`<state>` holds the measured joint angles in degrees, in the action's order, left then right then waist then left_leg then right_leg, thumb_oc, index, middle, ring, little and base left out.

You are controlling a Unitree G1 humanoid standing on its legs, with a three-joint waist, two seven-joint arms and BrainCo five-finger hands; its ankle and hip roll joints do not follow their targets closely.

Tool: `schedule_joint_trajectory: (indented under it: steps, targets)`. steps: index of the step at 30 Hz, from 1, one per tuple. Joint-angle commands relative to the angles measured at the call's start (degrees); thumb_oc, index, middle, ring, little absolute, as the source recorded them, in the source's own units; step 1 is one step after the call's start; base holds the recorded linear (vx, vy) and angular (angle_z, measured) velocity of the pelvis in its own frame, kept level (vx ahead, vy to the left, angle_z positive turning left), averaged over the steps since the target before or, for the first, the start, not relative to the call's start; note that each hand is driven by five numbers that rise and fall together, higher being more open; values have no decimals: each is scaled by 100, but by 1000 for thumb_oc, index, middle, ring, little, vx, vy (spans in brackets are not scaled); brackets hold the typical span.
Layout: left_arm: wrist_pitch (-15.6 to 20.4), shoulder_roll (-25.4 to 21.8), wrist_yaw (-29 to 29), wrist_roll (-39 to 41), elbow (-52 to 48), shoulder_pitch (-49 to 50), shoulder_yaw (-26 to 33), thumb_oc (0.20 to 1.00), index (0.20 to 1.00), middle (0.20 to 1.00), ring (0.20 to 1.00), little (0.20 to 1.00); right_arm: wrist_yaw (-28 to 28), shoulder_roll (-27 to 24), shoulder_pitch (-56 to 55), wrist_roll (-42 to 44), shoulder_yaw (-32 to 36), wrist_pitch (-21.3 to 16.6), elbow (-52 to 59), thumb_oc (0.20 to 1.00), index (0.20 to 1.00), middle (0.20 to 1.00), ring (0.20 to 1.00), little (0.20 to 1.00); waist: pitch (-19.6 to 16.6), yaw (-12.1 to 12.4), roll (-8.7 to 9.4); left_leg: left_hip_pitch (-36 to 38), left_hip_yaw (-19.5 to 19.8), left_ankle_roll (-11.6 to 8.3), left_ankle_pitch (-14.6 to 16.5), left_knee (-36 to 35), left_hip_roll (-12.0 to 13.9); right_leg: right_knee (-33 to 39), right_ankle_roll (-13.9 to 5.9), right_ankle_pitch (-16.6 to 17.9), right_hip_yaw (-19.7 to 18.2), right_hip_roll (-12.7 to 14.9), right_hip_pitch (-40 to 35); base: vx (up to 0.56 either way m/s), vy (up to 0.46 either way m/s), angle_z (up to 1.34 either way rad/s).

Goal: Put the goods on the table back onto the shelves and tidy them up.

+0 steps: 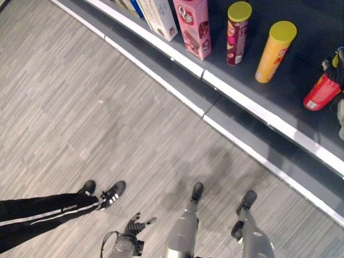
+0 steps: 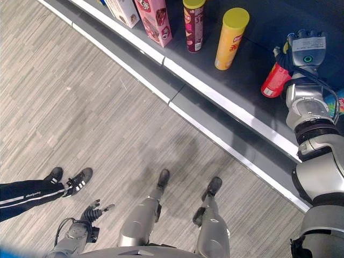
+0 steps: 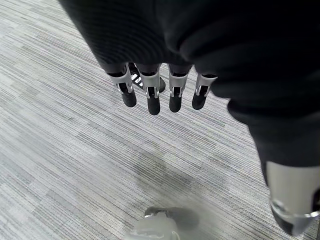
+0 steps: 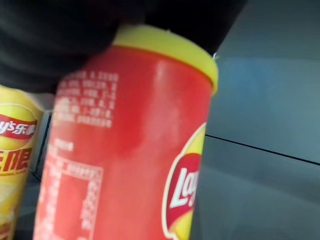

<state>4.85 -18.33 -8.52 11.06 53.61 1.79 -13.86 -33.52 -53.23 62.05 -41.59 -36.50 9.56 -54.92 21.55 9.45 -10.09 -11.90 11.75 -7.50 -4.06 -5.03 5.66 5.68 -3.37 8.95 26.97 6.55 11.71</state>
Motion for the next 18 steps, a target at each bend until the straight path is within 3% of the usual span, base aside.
schedule_joint_trajectory:
  steps: [1, 18]
  targets:
    - [52, -293, -125, 126, 68, -104, -449, 1000, 1000, 1000, 1000, 1000, -259, -16, 591, 158, -359, 82, 15, 200, 200, 200, 200, 200, -180, 79, 301, 57, -656, -224, -51, 3, 226, -535, -505, -908, -143, 269, -182, 0, 0, 0]
    - [90, -297, -171, 203, -75, -105, -514, 1000, 1000, 1000, 1000, 1000, -248, 253, 703, 276, -538, 28, -243, 200, 200, 200, 200, 200, -136, 142, 255, 22, -606, -219, -75, 3, 211, -595, -499, -914, -111, 272, -139, 0, 0, 0]
